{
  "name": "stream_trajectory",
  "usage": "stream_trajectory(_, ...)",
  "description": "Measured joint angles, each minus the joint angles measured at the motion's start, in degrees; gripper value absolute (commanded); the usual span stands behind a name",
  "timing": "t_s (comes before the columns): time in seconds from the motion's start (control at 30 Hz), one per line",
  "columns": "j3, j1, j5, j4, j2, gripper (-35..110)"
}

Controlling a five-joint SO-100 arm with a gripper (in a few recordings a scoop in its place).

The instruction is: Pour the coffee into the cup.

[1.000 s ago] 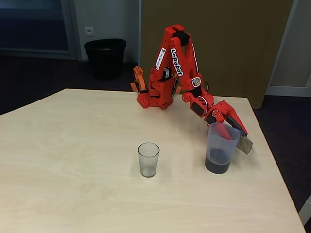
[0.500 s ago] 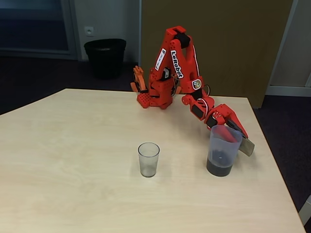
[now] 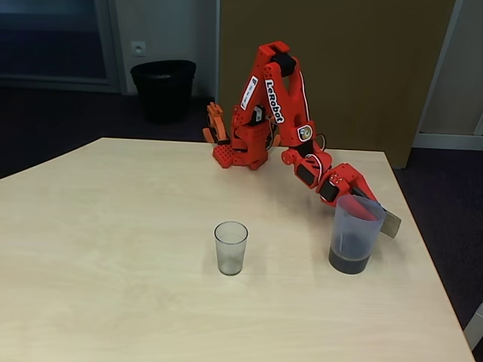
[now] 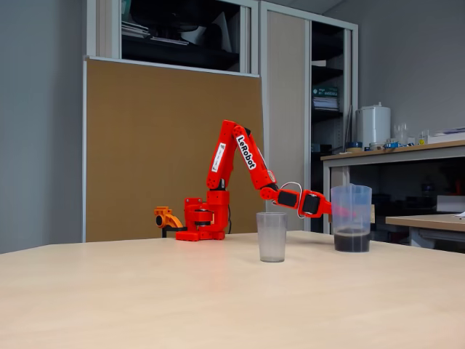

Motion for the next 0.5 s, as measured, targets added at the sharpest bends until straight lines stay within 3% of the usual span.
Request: stream_trajectory(0.5, -1.76, 2.9, 0.62, 5.1, 0.35, 0)
